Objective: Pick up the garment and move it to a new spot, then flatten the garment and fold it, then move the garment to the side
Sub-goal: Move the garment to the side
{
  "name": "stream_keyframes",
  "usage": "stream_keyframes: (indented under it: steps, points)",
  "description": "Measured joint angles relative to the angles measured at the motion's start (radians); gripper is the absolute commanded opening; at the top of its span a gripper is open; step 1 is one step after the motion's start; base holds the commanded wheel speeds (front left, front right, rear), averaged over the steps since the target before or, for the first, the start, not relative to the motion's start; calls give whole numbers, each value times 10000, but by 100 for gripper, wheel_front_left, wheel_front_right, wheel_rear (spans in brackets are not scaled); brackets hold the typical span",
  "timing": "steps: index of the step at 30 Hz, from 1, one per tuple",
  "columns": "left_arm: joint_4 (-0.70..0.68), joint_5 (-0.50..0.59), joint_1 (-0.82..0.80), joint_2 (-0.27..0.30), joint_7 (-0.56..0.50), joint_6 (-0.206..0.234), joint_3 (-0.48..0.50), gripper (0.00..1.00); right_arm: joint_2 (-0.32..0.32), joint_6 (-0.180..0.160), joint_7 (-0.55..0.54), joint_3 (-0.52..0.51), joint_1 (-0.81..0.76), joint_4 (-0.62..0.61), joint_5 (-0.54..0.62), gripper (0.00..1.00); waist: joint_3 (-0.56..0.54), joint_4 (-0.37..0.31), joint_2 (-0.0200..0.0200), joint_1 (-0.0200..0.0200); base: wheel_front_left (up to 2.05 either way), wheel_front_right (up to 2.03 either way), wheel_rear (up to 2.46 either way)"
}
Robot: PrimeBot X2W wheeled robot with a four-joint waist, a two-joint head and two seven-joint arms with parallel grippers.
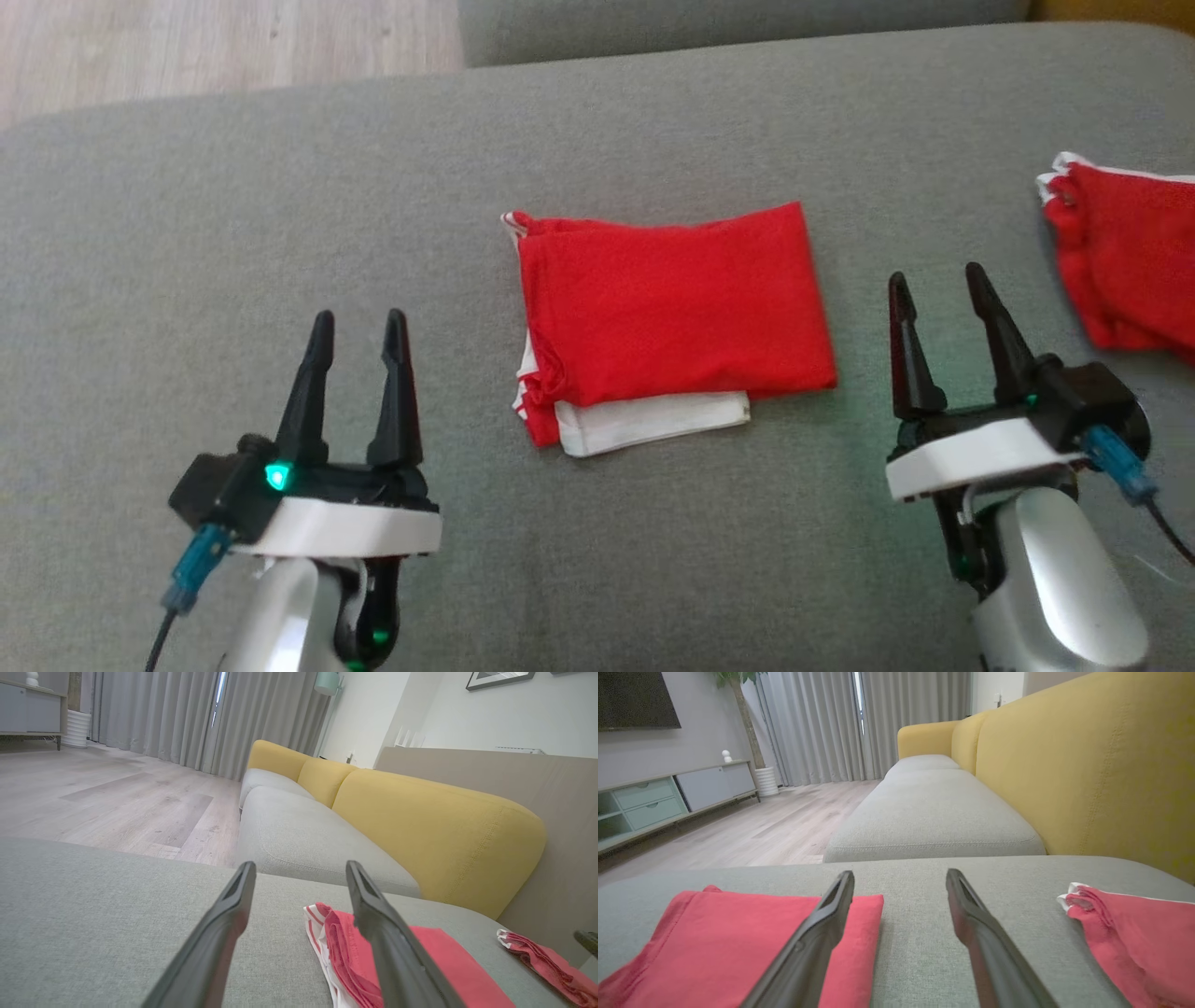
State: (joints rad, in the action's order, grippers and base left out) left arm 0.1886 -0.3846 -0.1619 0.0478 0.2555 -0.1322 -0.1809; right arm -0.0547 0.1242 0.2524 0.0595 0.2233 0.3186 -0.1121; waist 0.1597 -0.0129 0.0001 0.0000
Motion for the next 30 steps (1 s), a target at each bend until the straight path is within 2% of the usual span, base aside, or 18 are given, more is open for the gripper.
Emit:
stream_keyframes:
  steps: [5,15,21,22,23,24,30]
  points:
    - [-25,-2,-313,0,-2,0,-207,100,-4,0,-63,115,624,959,92,100,376,305,0,1,0,0,0]
    - [0,-61,-619,-12,-2,0,-545,100,-12,0,-1216,550,2018,3925,-232,100,949,1046,0,2,0,0,0]
    - [2,-113,-653,-12,-2,0,-596,100,-117,0,-1200,1009,2754,4748,-504,100,1108,1259,0,1,0,0,0]
    - [2,-113,-653,-12,-2,0,-596,100,-117,0,-1200,1009,2754,4748,-504,61,1108,1259,0,1,0,0,0]
    - [0,-113,-675,-12,0,0,-598,100,-121,0,-1202,1028,2850,4897,-541,5,1123,1273,0,0,0,0,0]
    - [0,-113,-699,-12,-2,0,-600,100,-128,0,-1189,1062,2917,5018,-539,0,1128,1279,0,0,0,0,0]
    - [-2,-113,-818,-13,0,0,-642,100,-71,0,-786,1260,3207,5570,-341,0,1041,1187,0,1,0,0,0]
